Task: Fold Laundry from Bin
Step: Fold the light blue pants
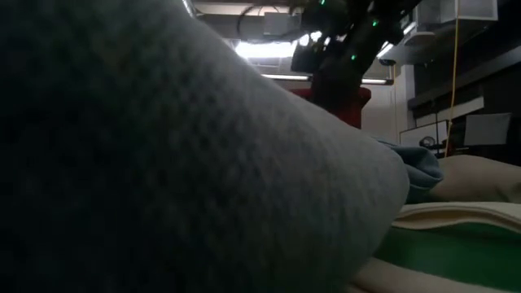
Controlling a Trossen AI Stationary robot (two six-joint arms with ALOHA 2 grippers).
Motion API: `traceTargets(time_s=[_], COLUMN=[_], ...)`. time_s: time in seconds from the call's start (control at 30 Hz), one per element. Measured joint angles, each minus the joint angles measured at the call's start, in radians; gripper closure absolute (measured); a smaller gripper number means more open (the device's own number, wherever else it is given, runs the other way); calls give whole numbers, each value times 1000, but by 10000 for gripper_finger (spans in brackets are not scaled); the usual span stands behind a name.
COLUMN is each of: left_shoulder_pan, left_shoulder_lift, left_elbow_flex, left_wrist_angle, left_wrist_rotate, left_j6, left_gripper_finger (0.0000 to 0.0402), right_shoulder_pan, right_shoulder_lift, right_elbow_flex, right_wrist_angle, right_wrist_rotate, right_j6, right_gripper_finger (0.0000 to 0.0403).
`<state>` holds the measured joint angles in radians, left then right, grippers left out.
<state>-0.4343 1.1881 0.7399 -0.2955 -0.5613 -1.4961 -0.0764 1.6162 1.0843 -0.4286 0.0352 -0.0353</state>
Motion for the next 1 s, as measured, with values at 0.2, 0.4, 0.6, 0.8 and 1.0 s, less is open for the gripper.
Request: traceTargets(time_s=[0.2,0.4,0.6,0.8,1.0], left_shoulder_pan=[80,140,167,167,163], left_shoulder_lift=[0,0,0,0,0], left_elbow_flex=[0,0,0,0,0], left_wrist_angle=[112,133,133,132,130], left_wrist_rotate=[22,118,156,162,163], left_j6=[196,277,304,305,305], left_gripper_finger=[400,401,401,401,401], right_shoulder_pan=[-53,-62,-71,-81,-82], right_shoulder_lift=[43,96,159,191,190], right_elbow_flex=[1,1,1,1,1], right_wrist_angle=[-10,-14,-15,7,106], right_wrist_rotate=[-52,-12,-12,-2,1], right_j6=[-85,-165,-225,-231,-232], right_gripper_finger=[231,231,231,231,231])
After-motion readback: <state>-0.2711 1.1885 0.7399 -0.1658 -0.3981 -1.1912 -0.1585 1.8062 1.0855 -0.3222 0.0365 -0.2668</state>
